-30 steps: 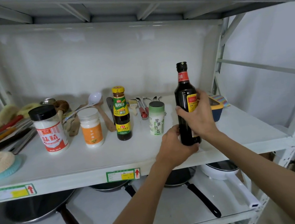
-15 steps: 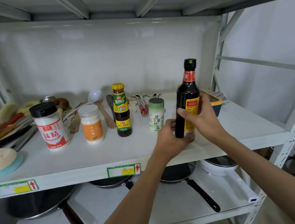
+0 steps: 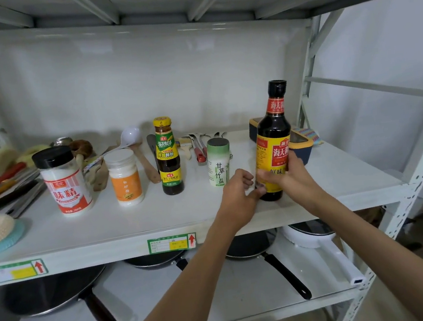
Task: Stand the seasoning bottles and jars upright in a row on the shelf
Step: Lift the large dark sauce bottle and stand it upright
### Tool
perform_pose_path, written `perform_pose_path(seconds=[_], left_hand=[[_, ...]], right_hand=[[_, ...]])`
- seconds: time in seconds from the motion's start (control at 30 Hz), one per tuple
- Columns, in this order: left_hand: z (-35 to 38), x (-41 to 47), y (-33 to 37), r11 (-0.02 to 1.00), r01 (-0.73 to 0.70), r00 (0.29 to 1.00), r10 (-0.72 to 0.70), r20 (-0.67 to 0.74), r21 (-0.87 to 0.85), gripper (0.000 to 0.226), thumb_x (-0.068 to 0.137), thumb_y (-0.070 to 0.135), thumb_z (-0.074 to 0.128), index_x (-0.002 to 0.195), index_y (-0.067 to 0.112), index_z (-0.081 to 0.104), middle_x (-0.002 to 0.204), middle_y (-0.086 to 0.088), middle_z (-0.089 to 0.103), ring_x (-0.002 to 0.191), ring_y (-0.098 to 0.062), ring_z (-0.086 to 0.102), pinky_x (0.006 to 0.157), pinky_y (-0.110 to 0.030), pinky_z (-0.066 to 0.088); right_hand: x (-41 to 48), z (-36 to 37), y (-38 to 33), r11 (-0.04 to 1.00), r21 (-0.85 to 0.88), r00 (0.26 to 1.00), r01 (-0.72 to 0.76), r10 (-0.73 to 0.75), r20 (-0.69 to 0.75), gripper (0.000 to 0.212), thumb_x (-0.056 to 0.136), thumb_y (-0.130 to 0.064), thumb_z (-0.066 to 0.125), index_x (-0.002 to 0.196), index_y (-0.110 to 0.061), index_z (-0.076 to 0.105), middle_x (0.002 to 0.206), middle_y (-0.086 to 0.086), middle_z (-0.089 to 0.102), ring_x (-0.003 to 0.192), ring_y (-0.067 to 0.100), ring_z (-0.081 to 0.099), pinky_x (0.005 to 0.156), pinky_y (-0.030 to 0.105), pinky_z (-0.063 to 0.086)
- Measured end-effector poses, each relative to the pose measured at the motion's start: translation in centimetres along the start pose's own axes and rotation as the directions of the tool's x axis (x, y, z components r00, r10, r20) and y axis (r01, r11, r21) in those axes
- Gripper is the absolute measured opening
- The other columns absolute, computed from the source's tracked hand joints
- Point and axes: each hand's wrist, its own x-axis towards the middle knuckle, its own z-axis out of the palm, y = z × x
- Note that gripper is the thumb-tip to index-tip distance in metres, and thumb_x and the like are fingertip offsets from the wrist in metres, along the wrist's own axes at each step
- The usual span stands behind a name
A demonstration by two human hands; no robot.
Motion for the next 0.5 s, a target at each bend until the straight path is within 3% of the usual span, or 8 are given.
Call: perform_pose_path(seconds=[0.07, 0.13, 0.2, 0.3, 0.5], left_hand=[[0.00, 0.00, 0.04, 0.999, -0.027, 1.000, 0.028, -0.004, 0.017, 0.026, 0.088, 0.013, 0.069, 0.108, 0.008, 0.053, 0.095, 0.000, 0.057, 0.091, -0.014, 0.052, 0.075, -0.014, 0.042], [-0.05, 0.04, 0.06, 0.999, -0.036, 0.999, 0.036, -0.003, 0.027, 0.024, 0.091, 0.009, 0.065, 0.112, 0.006, 0.054, 0.096, 0.000, 0.057, 0.092, -0.014, 0.053, 0.079, -0.016, 0.045], [0.00, 0.09, 0.08, 0.998, -0.039, 0.999, 0.038, 0.021, 0.048, 0.029, 0.092, 0.007, 0.062, 0.119, 0.005, 0.054, 0.104, -0.003, 0.060, 0.099, -0.015, 0.054, 0.090, -0.025, 0.048], [0.15, 0.04, 0.02, 0.996, -0.042, 0.998, 0.038, 0.057, 0.073, 0.045, 0.088, 0.012, 0.069, 0.129, 0.009, 0.052, 0.122, -0.006, 0.062, 0.112, -0.018, 0.056, 0.096, -0.025, 0.043], [0.38, 0.23, -0.29, 0.997, -0.011, 1.000, 0.009, 0.029, 0.070, 0.057, 0.080, 0.026, 0.078, 0.130, 0.014, 0.053, 0.123, -0.004, 0.063, 0.111, -0.016, 0.057, 0.095, -0.028, 0.046]], right_hand=[[-0.10, -0.32, 0.17, 0.998, 0.061, 0.999, -0.009, 0.006, 0.053, 0.064, 0.082, -0.010, 0.074, 0.135, -0.015, 0.038, 0.117, -0.001, 0.053, 0.105, 0.012, 0.053, 0.074, 0.013, 0.040], [-0.26, -0.40, 0.38, 0.998, 0.060, 0.999, 0.009, -0.010, 0.030, 0.067, 0.080, -0.004, 0.075, 0.137, -0.013, 0.039, 0.113, -0.005, 0.054, 0.102, 0.012, 0.054, 0.069, 0.010, 0.040], [-0.37, -0.22, 0.55, 0.998, 0.056, 1.000, 0.013, -0.012, -0.021, 0.069, 0.078, -0.008, 0.078, 0.135, -0.015, 0.039, 0.110, -0.007, 0.054, 0.097, 0.009, 0.055, 0.069, 0.010, 0.040], [-0.50, 0.07, 0.37, 0.999, 0.043, 0.998, 0.018, -0.016, -0.060, 0.070, 0.076, -0.014, 0.082, 0.133, -0.016, 0.040, 0.106, -0.011, 0.053, 0.089, 0.001, 0.055, 0.069, 0.012, 0.040], [-0.34, -0.33, -0.38, 0.999, 0.019, 0.997, 0.034, -0.032, -0.076, 0.060, 0.081, -0.025, 0.077, 0.132, -0.013, 0.046, 0.113, -0.005, 0.056, 0.104, 0.013, 0.054, 0.083, 0.026, 0.041]])
